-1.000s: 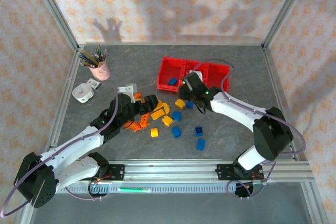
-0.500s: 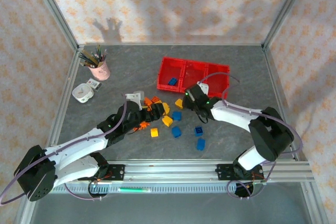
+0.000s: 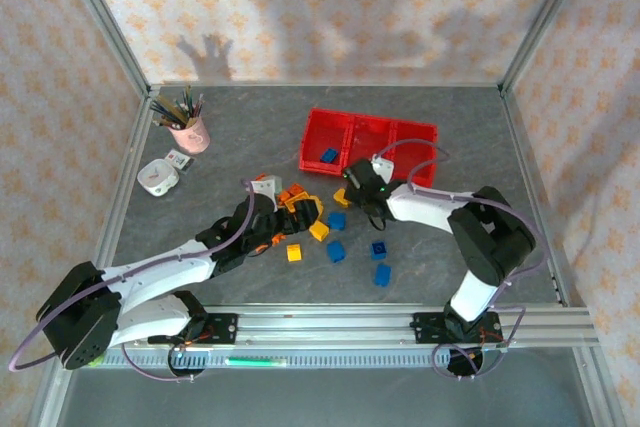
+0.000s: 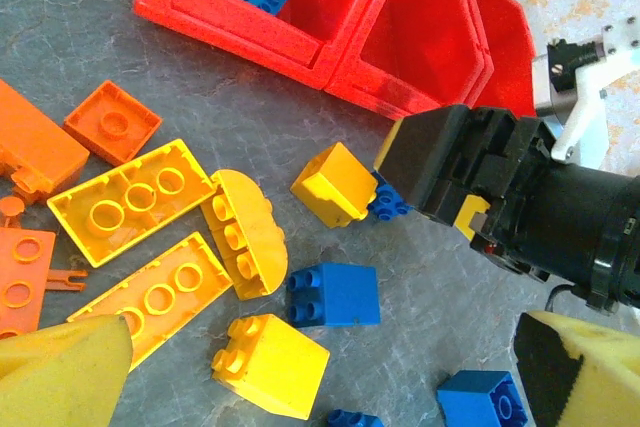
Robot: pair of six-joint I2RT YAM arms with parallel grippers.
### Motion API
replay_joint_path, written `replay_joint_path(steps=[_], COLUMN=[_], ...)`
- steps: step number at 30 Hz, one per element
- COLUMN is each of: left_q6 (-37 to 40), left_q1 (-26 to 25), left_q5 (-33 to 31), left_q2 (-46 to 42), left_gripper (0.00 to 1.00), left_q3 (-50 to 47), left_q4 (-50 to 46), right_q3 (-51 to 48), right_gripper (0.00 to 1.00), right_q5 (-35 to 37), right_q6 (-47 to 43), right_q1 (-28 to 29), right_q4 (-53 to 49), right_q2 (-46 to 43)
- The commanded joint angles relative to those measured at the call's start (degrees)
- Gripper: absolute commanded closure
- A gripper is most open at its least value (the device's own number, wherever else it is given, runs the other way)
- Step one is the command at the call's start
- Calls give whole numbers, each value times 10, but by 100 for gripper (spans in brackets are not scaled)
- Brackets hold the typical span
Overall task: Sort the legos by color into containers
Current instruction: Pick up the lego from the center of the table.
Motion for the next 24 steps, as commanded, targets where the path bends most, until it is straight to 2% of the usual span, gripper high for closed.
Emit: replay_joint_path(steps=[1,14,24], left_q6=[4,3,0], left_q1=[-3,-5,-5], left_q5=[-7,-5,-3], left_q2=[5,18,9], left_gripper=[1,1,1], left_q3=[20,29,29], left_q4=[20,16,12], right_q3=[22,-26,-21], right_gripper=[36,52,62], right_q5=[30,40,42], right_q6=[16,18,-2], right_q1=[0,0,0], right_q4=[-2,-17,-17], right_q2=[22,-13,-23])
